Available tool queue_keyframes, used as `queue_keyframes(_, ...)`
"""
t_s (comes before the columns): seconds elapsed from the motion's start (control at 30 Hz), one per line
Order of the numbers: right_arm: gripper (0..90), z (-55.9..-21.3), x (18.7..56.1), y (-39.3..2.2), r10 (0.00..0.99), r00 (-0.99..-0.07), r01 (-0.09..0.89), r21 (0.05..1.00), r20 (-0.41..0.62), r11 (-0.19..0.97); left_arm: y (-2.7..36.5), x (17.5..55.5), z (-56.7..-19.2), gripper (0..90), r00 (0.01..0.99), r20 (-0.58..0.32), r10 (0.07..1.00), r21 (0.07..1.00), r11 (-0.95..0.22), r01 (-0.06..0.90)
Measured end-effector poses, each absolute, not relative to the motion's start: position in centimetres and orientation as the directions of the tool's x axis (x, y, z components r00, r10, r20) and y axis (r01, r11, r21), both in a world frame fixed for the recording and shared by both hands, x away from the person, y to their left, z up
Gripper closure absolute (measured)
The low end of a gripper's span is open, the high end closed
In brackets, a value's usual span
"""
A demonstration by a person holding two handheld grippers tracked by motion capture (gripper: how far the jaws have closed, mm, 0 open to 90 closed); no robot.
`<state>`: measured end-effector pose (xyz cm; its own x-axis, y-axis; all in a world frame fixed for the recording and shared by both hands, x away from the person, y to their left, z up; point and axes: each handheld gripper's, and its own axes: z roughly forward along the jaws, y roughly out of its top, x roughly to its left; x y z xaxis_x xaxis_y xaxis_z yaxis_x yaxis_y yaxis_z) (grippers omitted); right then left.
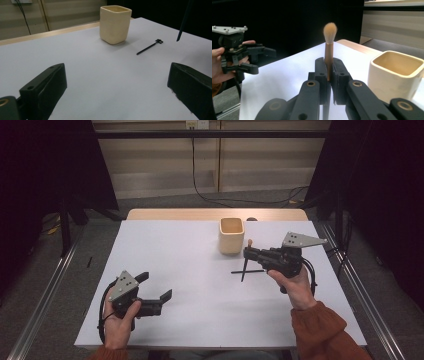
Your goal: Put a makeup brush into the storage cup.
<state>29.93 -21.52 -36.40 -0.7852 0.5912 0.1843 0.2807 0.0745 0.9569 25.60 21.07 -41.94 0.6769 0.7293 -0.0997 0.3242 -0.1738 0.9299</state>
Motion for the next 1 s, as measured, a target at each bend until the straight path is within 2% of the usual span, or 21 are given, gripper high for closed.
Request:
queue_keyframes(0.3,84.5,-35.4,31.3,-22.0,0.610,-0.769,0.276,0.960,0.191,0.047,21.8,24.8,-42.6,2.2,0.664,-0.086,0.743,0.933,-0.174,0.316)
queue_keyframes(0.73,84.5,-32.6,33.4,-21.1,0.622,-0.772,0.227,0.971,0.128,0.082,22.7,23.7,-43.0,1.9,0.667,-0.112,0.737,0.936,-0.147,0.320)
queue_keyframes(1.0,84.5,-31.9,35.2,-20.8,0.637,-0.762,0.225,0.970,0.119,0.088,22.5,23.6,-42.9,2.0,0.687,-0.076,0.723,0.934,-0.189,0.303)
